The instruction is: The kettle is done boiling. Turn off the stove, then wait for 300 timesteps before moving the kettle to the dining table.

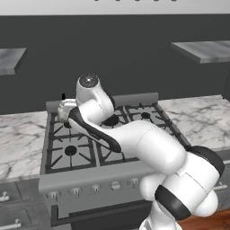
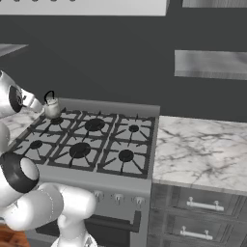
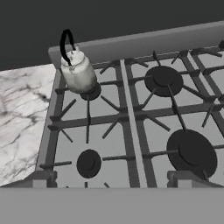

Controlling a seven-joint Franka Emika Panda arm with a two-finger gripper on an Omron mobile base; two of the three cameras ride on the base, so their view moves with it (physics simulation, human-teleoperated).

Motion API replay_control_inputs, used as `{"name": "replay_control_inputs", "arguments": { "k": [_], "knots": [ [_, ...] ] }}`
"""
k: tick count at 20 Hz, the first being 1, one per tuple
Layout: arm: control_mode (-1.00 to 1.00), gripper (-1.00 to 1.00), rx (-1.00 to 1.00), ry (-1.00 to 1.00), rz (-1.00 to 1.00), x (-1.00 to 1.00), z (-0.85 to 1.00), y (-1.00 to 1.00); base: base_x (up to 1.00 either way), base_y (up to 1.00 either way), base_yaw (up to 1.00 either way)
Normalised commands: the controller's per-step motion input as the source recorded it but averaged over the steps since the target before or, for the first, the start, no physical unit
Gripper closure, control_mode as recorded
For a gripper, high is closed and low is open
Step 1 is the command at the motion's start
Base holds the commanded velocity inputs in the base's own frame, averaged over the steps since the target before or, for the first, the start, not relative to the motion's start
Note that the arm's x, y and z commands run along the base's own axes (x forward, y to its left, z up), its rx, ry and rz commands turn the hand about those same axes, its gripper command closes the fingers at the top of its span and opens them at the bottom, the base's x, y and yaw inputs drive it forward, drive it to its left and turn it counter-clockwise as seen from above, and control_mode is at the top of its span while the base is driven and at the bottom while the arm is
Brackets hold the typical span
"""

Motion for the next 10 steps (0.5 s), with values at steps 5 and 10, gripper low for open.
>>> {"name": "replay_control_inputs", "arguments": {
  "k": [5, 10],
  "knots": [
    [-1.00, -1.00, 0.00, -0.06, 0.07, 0.37, 0.00, 0.00, 0.00, 0.00, 0.00],
    [-1.00, -1.00, 0.00, -0.01, 0.01, 0.48, 0.00, 0.00, 0.00, 0.00, 0.00]
  ]
}}
